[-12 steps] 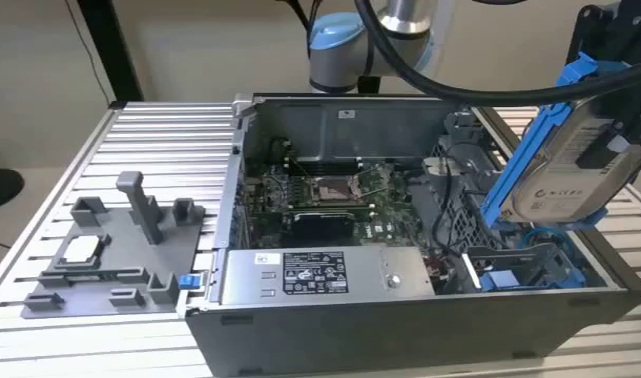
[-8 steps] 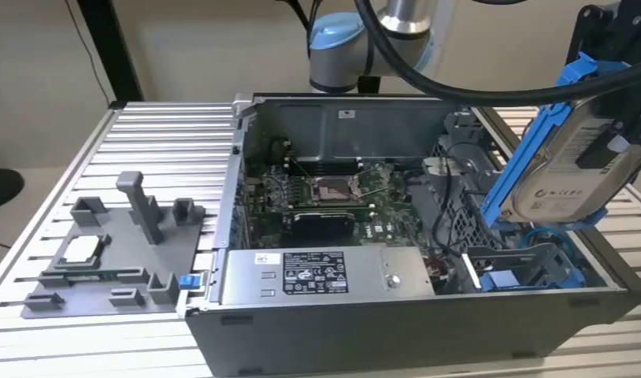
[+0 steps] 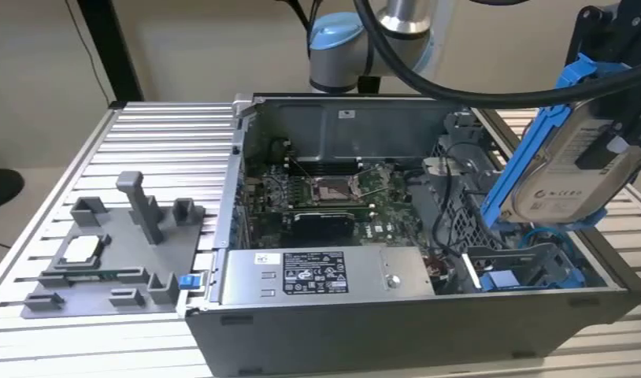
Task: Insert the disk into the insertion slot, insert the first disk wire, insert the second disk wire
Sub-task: 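Insert the disk into the insertion slot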
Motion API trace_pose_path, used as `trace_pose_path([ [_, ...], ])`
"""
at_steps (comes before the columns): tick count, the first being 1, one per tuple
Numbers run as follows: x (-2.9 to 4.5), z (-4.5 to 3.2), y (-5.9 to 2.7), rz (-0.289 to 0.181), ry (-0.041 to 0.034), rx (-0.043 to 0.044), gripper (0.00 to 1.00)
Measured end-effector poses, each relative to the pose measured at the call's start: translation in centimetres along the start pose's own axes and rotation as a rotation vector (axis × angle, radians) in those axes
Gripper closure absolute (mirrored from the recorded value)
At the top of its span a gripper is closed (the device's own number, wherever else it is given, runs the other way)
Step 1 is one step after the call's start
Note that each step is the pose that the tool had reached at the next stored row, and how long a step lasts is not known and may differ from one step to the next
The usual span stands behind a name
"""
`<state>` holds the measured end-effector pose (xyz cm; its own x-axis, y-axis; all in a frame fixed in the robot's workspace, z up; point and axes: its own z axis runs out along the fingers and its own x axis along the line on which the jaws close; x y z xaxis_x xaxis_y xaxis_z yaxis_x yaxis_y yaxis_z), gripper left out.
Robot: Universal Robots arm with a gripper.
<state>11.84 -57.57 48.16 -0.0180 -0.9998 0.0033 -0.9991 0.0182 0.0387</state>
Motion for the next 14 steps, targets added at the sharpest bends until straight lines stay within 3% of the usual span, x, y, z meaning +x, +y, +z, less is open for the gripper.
trace_pose_path([
  [8, 0.0, 0.85, -0.1, 0.0, -0.0001, 0.0014, 1.0],
  [14, -0.01, 0.88, -0.11, 0.0, 0.0, 0.0014, 1.0],
])
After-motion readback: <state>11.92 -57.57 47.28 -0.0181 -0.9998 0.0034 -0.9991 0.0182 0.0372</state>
